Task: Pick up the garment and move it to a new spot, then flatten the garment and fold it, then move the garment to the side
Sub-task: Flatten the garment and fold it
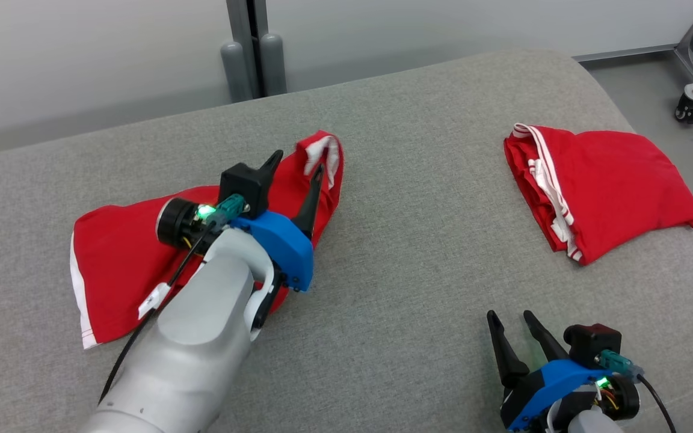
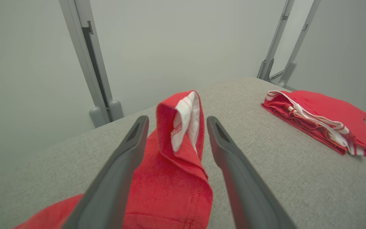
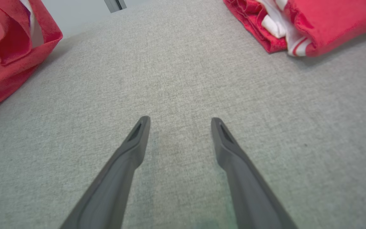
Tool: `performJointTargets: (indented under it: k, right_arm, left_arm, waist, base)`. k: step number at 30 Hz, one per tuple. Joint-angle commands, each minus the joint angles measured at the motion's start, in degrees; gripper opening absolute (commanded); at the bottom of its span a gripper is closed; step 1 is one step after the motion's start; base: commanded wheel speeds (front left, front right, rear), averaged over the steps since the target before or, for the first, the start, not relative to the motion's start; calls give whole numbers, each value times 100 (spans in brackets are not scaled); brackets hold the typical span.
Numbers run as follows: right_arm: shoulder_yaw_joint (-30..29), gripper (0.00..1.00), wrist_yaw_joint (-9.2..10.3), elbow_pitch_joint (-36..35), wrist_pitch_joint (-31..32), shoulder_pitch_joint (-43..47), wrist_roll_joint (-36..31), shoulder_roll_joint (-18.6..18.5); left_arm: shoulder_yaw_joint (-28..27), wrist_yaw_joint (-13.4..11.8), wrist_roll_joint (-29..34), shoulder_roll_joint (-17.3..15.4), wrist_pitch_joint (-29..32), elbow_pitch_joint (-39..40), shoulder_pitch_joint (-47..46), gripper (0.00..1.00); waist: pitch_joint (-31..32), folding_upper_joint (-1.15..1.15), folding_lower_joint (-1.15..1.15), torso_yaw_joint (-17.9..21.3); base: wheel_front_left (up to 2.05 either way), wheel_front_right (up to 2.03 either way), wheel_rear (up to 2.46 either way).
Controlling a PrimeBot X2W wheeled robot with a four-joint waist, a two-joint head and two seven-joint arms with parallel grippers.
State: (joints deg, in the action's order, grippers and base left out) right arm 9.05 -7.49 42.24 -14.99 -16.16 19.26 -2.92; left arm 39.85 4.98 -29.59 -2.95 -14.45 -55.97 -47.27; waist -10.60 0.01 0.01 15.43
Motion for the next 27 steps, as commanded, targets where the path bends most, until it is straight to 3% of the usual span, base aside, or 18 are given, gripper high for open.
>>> performJointTargets:
  k: [1, 11, 19, 27]
  right_arm:
    - [-52, 100, -1, 16, -23, -43, -47, -17]
    - [-124, 100, -1, -43, -23, -112, -110, -20]
    - [-165, 100, -1, -85, -23, 11, -157, -26]
    - [-150, 100, -1, -73, -23, -49, -190, -70]
  left_arm:
    - [73, -46, -125, 0, -52, 17, 164, 100]
    - [635, -426, -779, 4, -76, 793, 1114, 100]
    - [126, -909, -892, 5, -77, 1121, 2038, 100]
    - [-281, -1013, -707, 4, -77, 1261, 2399, 100]
  waist:
    - [-27, -1, -1, -45]
    - [-20, -1, -1, -513]
    - [18, -1, -1, -789]
    - [38, -1, -1, -793]
  base:
    - [0, 0, 0]
    - [0, 0, 0]
    - [0, 0, 0]
    - [0, 0, 0]
